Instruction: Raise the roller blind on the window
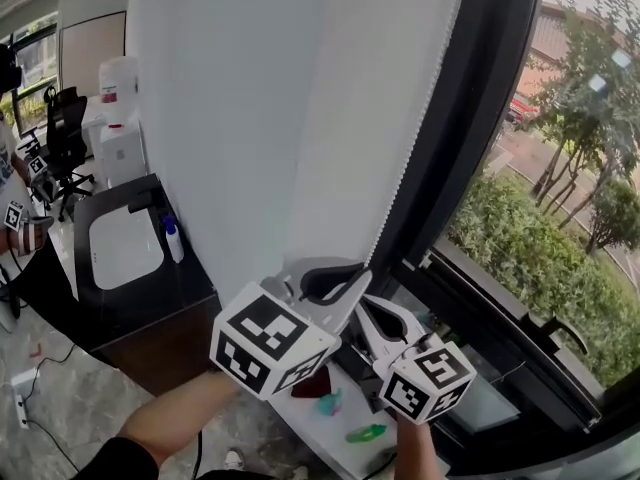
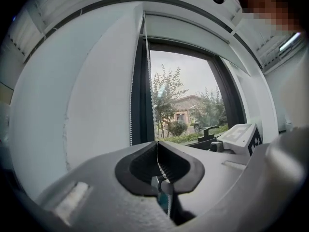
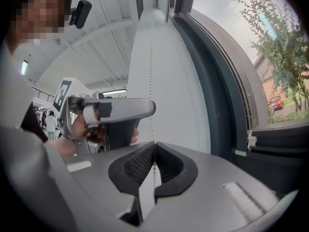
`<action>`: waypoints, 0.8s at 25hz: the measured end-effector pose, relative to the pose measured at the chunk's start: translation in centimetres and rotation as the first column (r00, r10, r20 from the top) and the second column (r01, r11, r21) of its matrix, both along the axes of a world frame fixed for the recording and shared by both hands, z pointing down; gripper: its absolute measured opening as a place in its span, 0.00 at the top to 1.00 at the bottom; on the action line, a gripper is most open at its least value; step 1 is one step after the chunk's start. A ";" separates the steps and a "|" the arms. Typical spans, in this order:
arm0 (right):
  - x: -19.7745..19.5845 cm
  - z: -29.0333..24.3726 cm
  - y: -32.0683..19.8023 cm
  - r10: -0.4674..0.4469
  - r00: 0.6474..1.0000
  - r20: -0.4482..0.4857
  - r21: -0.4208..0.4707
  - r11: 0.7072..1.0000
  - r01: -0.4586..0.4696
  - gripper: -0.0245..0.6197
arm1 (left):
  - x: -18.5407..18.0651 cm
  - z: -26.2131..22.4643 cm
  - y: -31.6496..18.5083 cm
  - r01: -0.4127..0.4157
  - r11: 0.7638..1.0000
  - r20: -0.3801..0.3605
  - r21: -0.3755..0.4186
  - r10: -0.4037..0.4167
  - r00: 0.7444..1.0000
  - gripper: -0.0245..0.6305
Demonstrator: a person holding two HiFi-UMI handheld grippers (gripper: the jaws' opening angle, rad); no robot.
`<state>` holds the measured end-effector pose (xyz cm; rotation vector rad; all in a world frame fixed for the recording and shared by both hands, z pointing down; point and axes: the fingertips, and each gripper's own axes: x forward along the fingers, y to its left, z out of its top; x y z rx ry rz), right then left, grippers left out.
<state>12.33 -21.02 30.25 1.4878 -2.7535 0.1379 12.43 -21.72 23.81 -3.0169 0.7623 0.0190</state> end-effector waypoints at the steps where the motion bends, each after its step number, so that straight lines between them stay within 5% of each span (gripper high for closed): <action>1: 0.1 -0.2 0.1 0.010 1.000 -0.001 0.007 1.000 -0.010 0.94 | -0.2 0.0 0.0 0.003 1.000 -0.009 0.003 -0.003 1.000 0.94; 13: 0.5 0.8 2.6 0.141 0.978 0.152 -0.012 0.990 -0.141 0.89 | -2.2 3.0 -0.4 0.080 0.997 -0.010 -0.003 -0.080 0.997 0.94; 20: -0.5 2.0 3.2 0.251 0.964 0.088 0.021 0.967 -0.254 0.94 | -5.0 7.1 0.1 0.189 0.981 -0.023 -0.046 -0.190 0.981 0.94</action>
